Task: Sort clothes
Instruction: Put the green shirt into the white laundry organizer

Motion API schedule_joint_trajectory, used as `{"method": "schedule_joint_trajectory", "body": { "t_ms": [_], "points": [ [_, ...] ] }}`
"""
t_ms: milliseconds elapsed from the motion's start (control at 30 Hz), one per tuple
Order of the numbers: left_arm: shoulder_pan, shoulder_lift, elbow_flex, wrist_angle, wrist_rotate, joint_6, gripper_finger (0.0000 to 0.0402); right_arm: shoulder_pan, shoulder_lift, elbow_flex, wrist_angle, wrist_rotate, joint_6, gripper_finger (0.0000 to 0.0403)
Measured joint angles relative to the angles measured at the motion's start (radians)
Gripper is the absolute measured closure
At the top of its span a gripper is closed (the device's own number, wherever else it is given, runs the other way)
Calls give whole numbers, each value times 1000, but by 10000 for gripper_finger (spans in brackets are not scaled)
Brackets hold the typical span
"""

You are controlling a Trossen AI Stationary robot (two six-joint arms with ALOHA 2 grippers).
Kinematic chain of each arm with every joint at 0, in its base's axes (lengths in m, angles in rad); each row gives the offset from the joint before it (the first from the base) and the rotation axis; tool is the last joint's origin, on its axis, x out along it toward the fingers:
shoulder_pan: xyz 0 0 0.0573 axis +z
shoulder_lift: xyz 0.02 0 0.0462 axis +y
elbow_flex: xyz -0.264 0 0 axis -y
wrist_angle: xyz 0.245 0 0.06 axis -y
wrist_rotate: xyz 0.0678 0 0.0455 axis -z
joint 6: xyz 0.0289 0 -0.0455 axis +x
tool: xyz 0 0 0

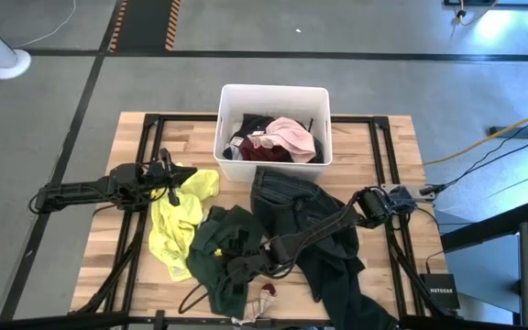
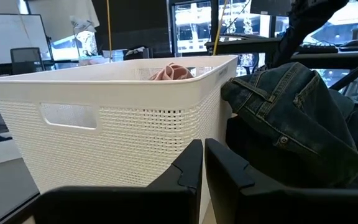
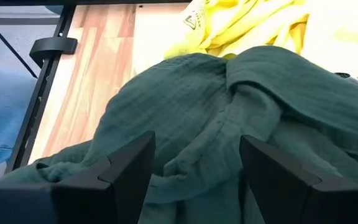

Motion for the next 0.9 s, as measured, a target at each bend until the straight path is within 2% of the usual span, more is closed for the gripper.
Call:
{"method": "schedule_joint_trajectory", "body": {
  "t_ms": [367, 767, 900],
  "points": [
    [0, 0, 0, 0, 0, -7, 389, -15, 27, 2, -90, 94, 9, 150],
    [0, 0, 0, 0, 0, -12, 389, -49, 102, 2, -179, 16, 112, 150],
    [0, 0, 0, 0, 0, -16, 389, -63, 108, 4, -215, 18, 143, 150]
  ]
}}
